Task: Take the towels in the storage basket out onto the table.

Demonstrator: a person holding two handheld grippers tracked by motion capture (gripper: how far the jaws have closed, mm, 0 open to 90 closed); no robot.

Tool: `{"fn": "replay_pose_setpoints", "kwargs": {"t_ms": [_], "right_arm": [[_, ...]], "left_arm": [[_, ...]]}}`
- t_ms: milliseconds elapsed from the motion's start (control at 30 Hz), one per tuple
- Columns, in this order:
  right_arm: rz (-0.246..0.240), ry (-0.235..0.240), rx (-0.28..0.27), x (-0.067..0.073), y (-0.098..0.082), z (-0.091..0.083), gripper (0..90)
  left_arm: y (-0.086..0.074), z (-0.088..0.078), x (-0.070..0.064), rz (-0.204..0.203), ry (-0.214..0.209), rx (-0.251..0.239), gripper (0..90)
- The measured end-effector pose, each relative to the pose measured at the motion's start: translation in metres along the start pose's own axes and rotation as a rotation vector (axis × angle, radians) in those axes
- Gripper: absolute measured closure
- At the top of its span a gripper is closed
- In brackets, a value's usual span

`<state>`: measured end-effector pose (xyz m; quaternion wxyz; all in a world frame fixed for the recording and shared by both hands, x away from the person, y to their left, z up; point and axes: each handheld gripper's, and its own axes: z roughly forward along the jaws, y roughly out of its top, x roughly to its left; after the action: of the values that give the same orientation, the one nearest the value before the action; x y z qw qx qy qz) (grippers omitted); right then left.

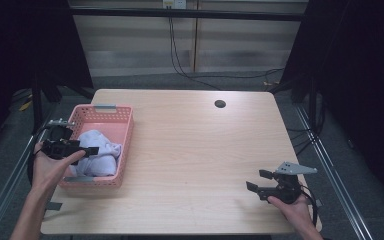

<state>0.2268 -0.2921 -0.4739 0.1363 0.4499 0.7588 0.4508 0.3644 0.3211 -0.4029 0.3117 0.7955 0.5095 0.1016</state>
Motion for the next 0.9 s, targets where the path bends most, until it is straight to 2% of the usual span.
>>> {"fn": "replay_pose_setpoints", "kwargs": {"t_ms": [100, 133, 167, 200, 233, 267, 333, 433, 467, 500, 533, 633, 667, 700, 800, 867, 900], "right_arm": [[0.000, 0.001, 0.000, 0.000, 0.000, 0.000, 25.2], [0.000, 0.000, 0.000, 0.000, 0.000, 0.000, 25.2], [-0.001, 0.000, 0.000, 0.000, 0.000, 0.000, 25.3], [-0.003, 0.003, -0.001, 0.000, 0.000, 0.000, 25.3], [-0.003, 0.003, -0.001, 0.000, 0.000, 0.000, 25.3], [-0.001, 0.002, 0.001, 0.000, 0.000, 0.000, 25.3], [-0.001, 0.006, 0.001, -0.001, 0.000, 0.000, 25.3], [-0.004, 0.002, 0.005, -0.001, 0.000, 0.001, 25.4], [-0.007, -0.001, 0.012, -0.001, 0.001, 0.001, 25.5], [-0.007, 0.003, 0.013, -0.001, 0.001, 0.002, 25.5], [-0.009, 0.004, 0.014, 0.000, 0.001, 0.002, 25.5], [-0.012, 0.007, 0.014, 0.000, 0.001, 0.002, 25.5], [-0.014, 0.009, 0.017, 0.000, 0.000, 0.002, 25.5], [-0.014, 0.009, 0.017, 0.000, 0.000, 0.002, 25.5], [-0.010, 0.013, 0.023, 0.000, 0.001, 0.003, 25.5], [-0.011, 0.014, 0.025, 0.000, 0.001, 0.004, 25.5], [-0.012, 0.016, 0.024, 0.001, 0.001, 0.004, 25.8]], "left_arm": [[0.003, 0.006, 0.002, -0.013, -0.006, 0.017, 16.9], [0.005, 0.014, 0.002, -0.015, -0.008, 0.055, 16.7], [0.005, 0.014, 0.002, -0.015, -0.008, 0.055, 16.7], [0.006, 0.021, -0.001, 0.003, 0.005, 0.089, 16.3], [0.006, 0.021, -0.001, 0.003, 0.005, 0.089, 15.4], [0.007, 0.028, -0.007, 0.049, 0.047, 0.126, 15.2], [0.008, 0.033, -0.012, 0.046, 0.076, 0.141, 12.8], [0.009, 0.035, -0.012, 0.046, 0.083, 0.151, 10.2], [0.010, 0.038, -0.010, 0.059, 0.081, 0.176, 9.3], [0.010, 0.038, -0.010, 0.059, 0.081, 0.176, 7.9], [0.010, 0.040, -0.009, 0.037, 0.086, 0.190, 6.9], [0.010, 0.042, -0.007, 0.035, 0.089, 0.193, 7.2], [0.010, 0.042, -0.005, 0.014, 0.098, 0.204, 6.0], [0.010, 0.042, -0.005, 0.014, 0.098, 0.204, 4.8], [0.008, 0.047, 0.000, -0.032, 0.084, 0.243, 0.0], [0.007, 0.049, 0.002, -0.045, 0.076, 0.253, 0.0], [0.007, 0.050, 0.003, -0.038, 0.067, 0.258, 0.0]]}}
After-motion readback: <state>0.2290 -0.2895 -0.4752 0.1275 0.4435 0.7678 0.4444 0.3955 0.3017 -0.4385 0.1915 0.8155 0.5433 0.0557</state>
